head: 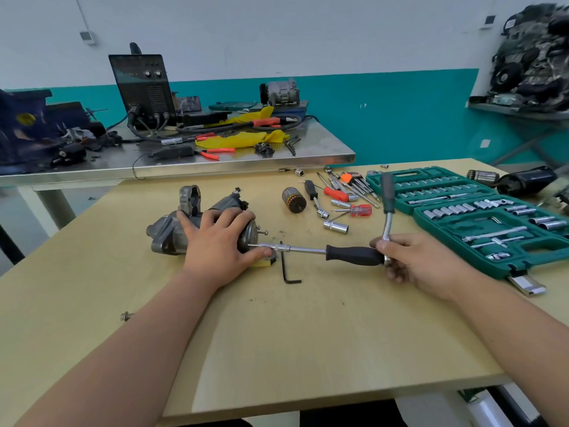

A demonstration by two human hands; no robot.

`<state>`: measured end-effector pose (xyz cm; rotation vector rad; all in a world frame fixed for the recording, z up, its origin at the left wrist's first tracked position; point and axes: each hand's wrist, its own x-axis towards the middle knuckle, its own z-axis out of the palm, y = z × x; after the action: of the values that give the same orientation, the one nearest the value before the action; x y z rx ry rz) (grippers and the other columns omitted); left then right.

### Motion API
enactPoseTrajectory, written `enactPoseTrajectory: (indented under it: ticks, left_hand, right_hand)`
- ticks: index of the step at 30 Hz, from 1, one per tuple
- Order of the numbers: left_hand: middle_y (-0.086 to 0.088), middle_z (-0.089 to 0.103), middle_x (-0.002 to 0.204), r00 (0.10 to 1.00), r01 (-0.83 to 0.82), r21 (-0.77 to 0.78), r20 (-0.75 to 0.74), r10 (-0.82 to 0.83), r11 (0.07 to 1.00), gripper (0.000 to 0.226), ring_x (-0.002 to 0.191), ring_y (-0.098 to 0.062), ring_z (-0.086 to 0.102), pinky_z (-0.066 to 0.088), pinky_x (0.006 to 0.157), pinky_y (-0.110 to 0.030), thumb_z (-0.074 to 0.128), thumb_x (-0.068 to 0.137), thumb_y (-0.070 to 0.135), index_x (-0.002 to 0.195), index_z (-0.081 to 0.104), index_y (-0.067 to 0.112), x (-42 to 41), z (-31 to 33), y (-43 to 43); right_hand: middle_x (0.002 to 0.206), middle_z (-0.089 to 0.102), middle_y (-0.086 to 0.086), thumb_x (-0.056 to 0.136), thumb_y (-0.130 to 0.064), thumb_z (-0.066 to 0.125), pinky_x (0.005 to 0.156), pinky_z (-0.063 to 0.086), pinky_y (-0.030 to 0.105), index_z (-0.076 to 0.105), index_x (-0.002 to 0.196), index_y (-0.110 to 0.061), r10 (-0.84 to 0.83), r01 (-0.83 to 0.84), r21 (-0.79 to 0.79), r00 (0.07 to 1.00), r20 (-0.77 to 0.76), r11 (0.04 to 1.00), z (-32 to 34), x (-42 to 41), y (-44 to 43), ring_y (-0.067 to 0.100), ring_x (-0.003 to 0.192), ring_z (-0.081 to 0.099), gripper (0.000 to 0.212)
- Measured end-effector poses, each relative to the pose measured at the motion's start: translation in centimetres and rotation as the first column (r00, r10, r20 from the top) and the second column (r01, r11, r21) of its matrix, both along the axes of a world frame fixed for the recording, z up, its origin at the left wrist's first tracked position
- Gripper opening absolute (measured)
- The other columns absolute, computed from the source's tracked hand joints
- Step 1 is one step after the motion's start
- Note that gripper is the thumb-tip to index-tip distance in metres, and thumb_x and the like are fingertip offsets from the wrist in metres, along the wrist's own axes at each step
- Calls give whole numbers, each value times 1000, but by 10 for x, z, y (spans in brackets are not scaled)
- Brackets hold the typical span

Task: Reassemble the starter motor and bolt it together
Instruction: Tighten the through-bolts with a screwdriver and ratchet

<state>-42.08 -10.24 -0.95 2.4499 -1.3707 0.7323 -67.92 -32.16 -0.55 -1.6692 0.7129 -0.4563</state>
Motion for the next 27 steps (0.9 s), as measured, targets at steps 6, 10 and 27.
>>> enactPoseTrajectory:
  ticks: [6, 10, 27]
  left_hand:
    - [-2, 63, 125, 995, 96, -10, -3, -96, 995, 86, 115, -36, 54, 19, 112, -63, 19, 83, 83, 127, 63, 24, -1, -1, -4]
    - [-17, 63, 121, 980, 194, 23, 48, -194, 981, 65, 114, -39, 59, 37, 103, -59, 26, 95, 64, 118, 69, 21, -7, -1, -3]
    - [-22, 65, 119, 954, 243, 31, 172, -244, 970, 29, 114, -46, 60, 38, 102, -67, 60, 86, 34, 94, 76, 11, -11, -1, -3]
  right_hand:
    - [100, 71, -4, 91, -8, 64, 72, 57, 23, 69, 112, -24, 76, -76, -138, 997, -2, 987, -1, -8, 0, 12, 79, 71, 27]
    - [64, 68, 4, 101, -33, 46, 40, 44, 23, 68, 96, -8, -80, 78, -101, 997, -12, 992, -1, 8, 5, 14, 45, 57, 33]
    - [64, 65, -1, 97, -15, 55, 47, 48, 23, 70, 96, -15, 22, -8, -176, 997, 79, 984, -1, 5, 4, 17, 53, 63, 16]
